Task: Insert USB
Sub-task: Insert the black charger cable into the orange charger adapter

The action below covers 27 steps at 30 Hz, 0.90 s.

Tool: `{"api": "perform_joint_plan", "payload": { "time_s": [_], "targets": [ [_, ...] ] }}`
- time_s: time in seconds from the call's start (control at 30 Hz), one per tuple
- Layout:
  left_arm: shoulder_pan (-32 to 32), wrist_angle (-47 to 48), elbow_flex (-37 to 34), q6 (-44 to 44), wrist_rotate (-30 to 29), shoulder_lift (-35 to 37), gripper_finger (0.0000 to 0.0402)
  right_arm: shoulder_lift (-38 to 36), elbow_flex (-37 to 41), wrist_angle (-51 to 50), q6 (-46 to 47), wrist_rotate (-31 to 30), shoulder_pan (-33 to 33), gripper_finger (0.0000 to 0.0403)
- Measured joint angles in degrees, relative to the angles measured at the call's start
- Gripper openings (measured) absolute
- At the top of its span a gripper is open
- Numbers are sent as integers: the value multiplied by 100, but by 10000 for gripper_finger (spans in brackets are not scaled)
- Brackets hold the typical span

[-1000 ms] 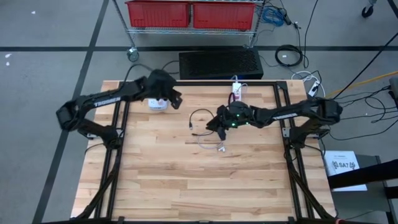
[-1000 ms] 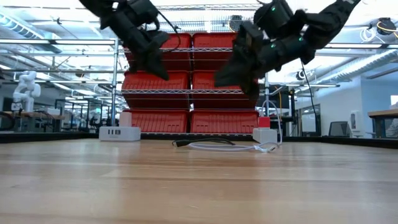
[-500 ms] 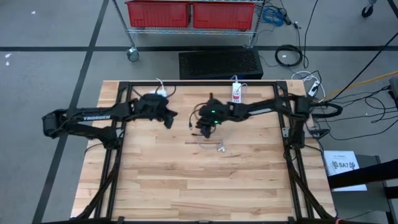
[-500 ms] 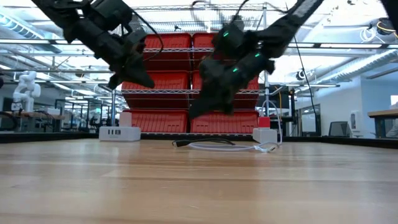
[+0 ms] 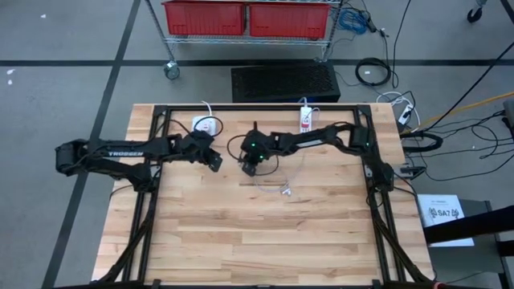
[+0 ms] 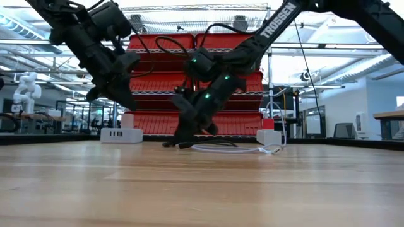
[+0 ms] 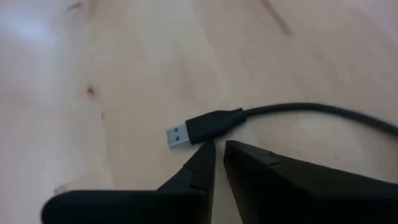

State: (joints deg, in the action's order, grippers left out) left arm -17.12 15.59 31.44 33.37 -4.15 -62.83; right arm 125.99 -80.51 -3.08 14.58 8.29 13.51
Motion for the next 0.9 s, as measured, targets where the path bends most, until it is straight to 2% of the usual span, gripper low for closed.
{"api": "perform_joint_plan", "payload": {
  "time_s": [0.17, 0.3, 0.4, 0.57, 0.67, 0.9],
  "targets": [
    [-35, -112, 0, 85, 15, -382, 5, 79, -130, 172, -583, 194, -197, 30],
    [-172, -524, 4, 86, 665, -987, 23, 81, -203, 20, -693, 321, -295, 31],
    [-225, -1050, 4, 88, 1077, -1439, 51, -96, -206, -599, -734, 263, -311, 37],
    [-384, -1752, 4, 409, 1096, -1864, 101, -645, -193, -1774, -893, -145, -266, 53],
    [-518, -1835, 42, 781, 1098, -1970, 126, -1020, -197, -2216, -970, -458, -262, 61],
    [-535, -1824, 324, 1134, 1040, -2396, 141, -1586, -203, -2748, -955, -760, -266, 64]
  ]
}}
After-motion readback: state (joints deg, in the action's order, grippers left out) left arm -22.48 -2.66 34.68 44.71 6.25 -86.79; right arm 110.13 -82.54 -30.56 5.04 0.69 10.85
